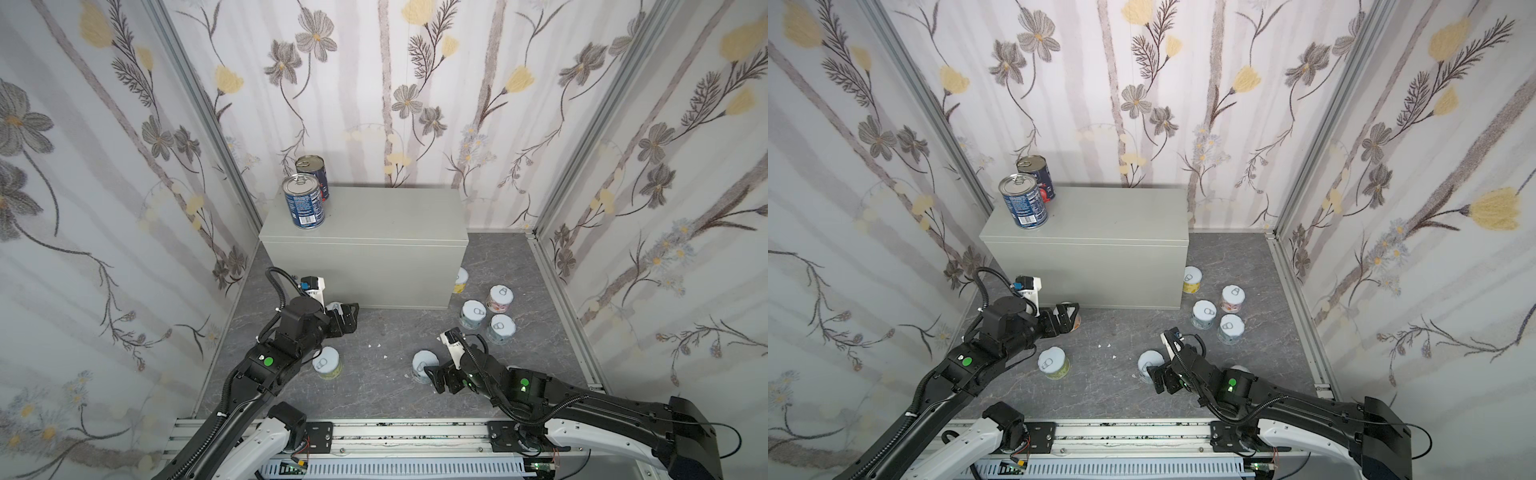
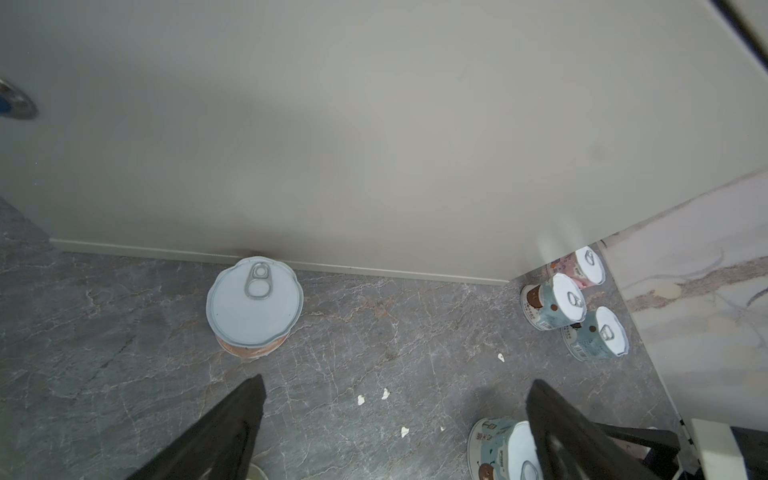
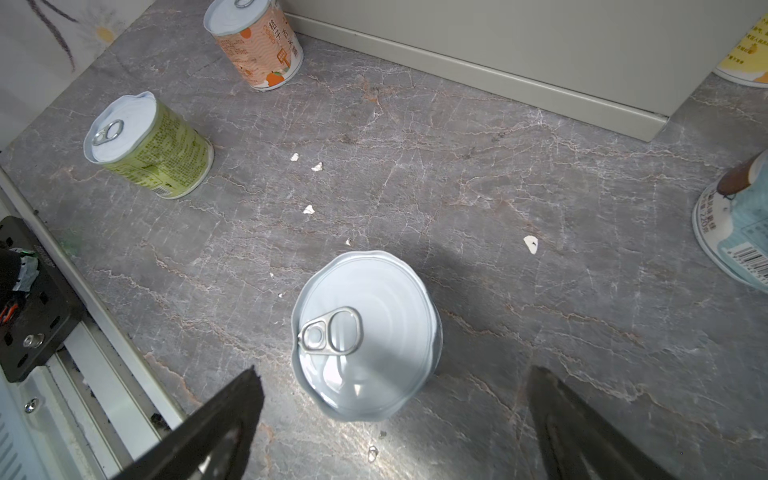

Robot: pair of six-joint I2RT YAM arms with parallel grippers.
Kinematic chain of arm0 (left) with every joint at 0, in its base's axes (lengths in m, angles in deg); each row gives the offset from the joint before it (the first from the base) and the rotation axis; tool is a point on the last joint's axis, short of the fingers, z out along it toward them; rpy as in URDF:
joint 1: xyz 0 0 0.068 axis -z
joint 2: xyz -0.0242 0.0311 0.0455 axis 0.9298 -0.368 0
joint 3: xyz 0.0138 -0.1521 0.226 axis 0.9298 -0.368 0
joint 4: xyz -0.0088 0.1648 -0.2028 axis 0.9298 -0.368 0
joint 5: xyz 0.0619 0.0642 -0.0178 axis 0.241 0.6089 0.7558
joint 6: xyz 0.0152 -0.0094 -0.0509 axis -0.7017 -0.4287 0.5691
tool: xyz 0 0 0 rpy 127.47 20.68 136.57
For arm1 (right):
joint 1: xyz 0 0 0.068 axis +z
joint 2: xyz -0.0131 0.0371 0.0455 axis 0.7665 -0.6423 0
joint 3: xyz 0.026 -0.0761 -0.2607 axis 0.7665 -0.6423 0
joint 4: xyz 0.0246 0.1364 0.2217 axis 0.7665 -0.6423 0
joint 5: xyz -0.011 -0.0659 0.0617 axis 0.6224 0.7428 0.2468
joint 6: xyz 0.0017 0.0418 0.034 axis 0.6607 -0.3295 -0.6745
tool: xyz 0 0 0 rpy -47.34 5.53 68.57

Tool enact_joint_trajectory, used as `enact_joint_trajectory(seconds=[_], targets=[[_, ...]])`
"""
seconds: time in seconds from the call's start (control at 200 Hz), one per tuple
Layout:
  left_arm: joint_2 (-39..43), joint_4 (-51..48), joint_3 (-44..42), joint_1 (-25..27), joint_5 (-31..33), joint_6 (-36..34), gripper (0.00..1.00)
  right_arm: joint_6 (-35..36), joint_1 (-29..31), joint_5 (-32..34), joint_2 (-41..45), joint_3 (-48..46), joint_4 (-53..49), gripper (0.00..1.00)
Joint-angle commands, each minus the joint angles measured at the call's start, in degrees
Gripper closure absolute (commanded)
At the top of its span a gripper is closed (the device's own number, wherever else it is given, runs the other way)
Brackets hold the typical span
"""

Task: Place and organize the canned foods onto the counter
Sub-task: 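Lower the left gripper toward the floor while the right gripper grasps a white-lidded can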

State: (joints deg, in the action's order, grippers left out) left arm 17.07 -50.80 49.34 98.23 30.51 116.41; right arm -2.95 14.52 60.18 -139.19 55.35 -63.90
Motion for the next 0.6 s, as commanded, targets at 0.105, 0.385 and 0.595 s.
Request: enact_joint_trajectory(seconds=[0.105,0.385,0.595], targets=[[1.3,5.4,-3.3,1.5,5.8,1.2,0.0,-1.2,0.1,-0.3,-3.4,-0.1,6.6,0.0],[-1.2,8.6,-4.2,1.4,6.3,1.3,0.0,-1.1,0.1,-2.7,-7.5,-0.5,10.1,0.0],[-3.0,10.7,-4.9,1.5,7.0,2.4,0.0,-0.9,0.2,-3.5,-10.7,0.1,11.0,0.0]])
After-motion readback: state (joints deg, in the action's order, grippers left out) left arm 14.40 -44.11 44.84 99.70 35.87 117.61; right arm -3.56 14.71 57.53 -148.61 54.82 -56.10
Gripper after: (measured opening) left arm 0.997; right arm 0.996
